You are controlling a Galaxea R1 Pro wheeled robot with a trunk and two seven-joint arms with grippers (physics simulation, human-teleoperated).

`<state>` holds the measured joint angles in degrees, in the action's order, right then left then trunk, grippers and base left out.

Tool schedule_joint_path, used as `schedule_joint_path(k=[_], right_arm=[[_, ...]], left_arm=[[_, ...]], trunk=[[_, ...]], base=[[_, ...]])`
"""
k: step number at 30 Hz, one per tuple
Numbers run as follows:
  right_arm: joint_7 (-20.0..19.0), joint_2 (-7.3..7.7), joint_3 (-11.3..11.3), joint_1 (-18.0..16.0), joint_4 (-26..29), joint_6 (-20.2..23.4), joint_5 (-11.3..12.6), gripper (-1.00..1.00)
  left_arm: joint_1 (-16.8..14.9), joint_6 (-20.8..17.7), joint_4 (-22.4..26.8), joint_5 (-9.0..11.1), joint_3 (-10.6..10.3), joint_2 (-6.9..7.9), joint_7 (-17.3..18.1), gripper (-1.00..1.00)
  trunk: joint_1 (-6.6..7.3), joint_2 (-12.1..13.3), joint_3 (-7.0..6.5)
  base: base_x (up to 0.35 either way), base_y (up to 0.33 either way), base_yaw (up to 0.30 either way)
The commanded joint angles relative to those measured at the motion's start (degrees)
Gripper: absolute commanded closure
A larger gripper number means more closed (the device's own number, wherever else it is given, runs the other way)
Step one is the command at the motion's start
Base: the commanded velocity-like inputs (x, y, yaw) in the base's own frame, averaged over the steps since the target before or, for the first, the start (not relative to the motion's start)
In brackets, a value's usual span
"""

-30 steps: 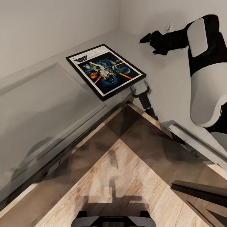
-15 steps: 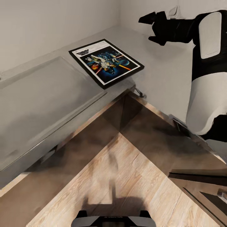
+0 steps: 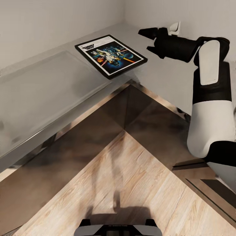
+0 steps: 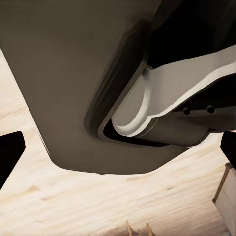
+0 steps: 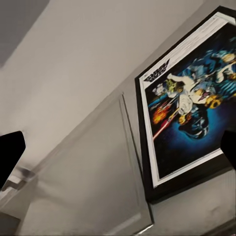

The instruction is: Pick up the poster from the kitchen countertop and hang it on one of the wall nails in the kitchen.

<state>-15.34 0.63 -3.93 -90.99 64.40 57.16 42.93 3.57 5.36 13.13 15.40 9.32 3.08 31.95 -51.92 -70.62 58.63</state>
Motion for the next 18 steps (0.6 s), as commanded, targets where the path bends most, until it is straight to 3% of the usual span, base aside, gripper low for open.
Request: schedule_joint_path(k=[1, 11, 18], right_arm=[[-0.7, -0.01, 0.1, 0.3, 0.4, 0.2, -0.6, -1.0], [-6.9, 0.03, 1.3, 5.9, 5.5, 0.2, -0.6, -1.0], [-11.7, 0.07, 1.4, 12.5, 10.4, 0.1, -0.6, -1.0]], left_arm=[[0.0, 0.0, 0.1, 0.1, 0.1, 0.0, 0.2, -1.0], [0.0, 0.0, 0.1, 0.2, 0.1, 0.0, 0.2, -1.0], [0.0, 0.2, 0.1, 0.2, 0.1, 0.07, 0.2, -1.0]], trunk=[[0.0, 0.0, 0.02], [0.0, 0.0, -0.72], [0.0, 0.0, -1.38]], base=[[-0.073, 0.0, 0.0], [-0.013, 0.0, 0.0], [0.0, 0.0, 0.0]])
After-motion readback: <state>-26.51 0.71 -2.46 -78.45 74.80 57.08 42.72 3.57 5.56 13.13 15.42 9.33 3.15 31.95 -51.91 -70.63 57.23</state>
